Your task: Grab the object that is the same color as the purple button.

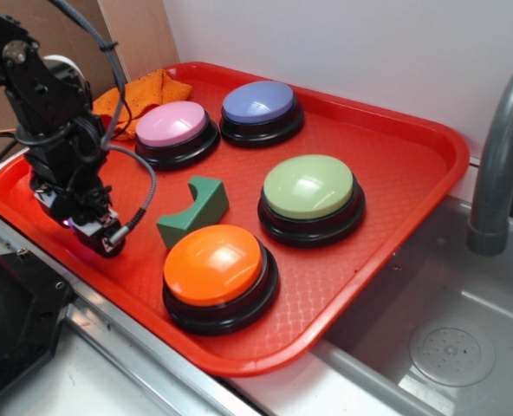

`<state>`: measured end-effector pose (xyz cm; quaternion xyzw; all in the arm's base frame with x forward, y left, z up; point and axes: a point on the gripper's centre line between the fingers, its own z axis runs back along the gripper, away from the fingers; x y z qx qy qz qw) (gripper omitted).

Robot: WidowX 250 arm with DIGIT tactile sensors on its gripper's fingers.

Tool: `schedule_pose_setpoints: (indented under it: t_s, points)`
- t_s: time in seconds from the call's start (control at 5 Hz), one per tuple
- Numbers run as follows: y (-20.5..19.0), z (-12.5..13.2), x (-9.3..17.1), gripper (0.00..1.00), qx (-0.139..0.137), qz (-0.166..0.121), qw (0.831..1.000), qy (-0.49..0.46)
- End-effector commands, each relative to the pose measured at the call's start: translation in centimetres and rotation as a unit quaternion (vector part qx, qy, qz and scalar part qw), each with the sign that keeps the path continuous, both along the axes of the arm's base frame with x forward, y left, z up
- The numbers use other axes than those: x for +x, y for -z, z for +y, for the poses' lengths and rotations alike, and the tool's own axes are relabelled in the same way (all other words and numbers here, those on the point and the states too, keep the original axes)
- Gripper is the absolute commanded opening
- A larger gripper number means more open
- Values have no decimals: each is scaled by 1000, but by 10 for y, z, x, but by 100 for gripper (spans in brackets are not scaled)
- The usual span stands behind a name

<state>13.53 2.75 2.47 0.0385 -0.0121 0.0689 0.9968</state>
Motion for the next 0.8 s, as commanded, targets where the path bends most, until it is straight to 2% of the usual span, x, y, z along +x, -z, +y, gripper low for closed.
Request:
schedule_pose_setpoints:
  t_s: [0.0,0.2,0.4,0.6]
  points:
    - [-85,-2,43,0,-28,-15,996,-86]
    - [-111,-10,59,0,-39,-37,995,-83]
    - [-139,-16,68,0,-18,-59,995,-79]
    - [-148,-15,68,0,-24,-38,995,-85]
